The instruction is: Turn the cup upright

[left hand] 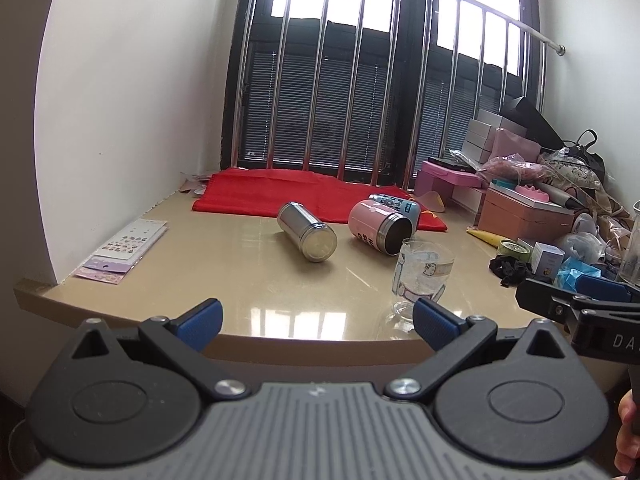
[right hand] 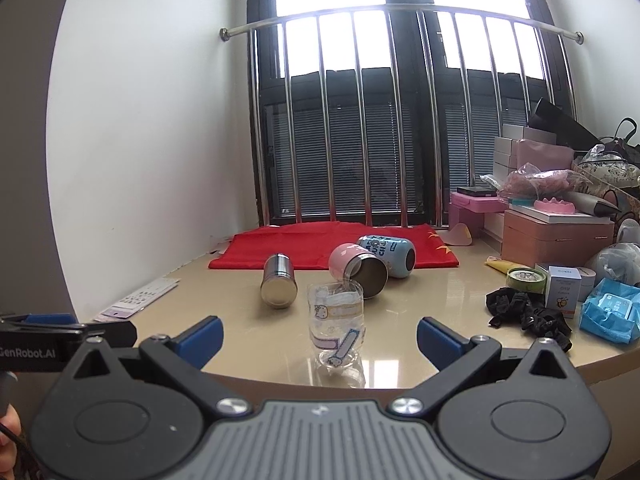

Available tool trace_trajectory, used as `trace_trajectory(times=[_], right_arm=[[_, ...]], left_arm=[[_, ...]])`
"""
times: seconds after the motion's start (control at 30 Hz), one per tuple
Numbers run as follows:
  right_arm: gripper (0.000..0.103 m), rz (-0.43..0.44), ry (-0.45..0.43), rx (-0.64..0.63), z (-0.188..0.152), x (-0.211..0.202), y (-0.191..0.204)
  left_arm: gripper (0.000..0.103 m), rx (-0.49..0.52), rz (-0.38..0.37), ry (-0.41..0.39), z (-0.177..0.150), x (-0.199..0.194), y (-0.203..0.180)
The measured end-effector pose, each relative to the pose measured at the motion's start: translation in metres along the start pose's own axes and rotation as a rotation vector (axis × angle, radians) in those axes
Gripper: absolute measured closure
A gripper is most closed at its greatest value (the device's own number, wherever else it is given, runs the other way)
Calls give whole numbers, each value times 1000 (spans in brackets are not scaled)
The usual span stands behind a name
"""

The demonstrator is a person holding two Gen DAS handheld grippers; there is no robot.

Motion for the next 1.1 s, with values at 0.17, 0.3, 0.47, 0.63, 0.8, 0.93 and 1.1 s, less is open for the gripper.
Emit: trace_trajectory(times=[0.17, 0.3, 0.47, 0.63, 0.8, 0.93, 1.1], right_arm=[[0, -1, -1, -2, 0, 0, 3], [0, -1, 0, -4, 0, 1, 4], [0, -1, 0, -4, 0, 1, 5], [0, -2, 0, -3, 0, 1, 5], [0, -1, 0, -4, 0, 1, 5], [0, -2, 0, -4, 0, 1, 5], [0, -1, -1, -5, 0, 1, 5]], left_arm=[[0, 0, -2, 1, -1, 0, -1], [0, 1, -2, 0, -1, 0, 0], [0, 0, -4, 1, -1, 1, 0], [0, 1, -9, 1, -2, 0, -1], [0, 2, -8, -4, -1, -1, -1], [0, 4, -3, -7, -1, -1, -1], [0, 7, -5, -4, 0, -2, -1]])
Point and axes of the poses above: each gripper's, at about its wrist camera, not at the fingertips, and x roughly the way its jaws point, y to its left, z to its top, the point moved 10 cm from there along x, roughly the way its jaws point, and after that the axes turned 2 degrees about z, right-handed, at the moved point
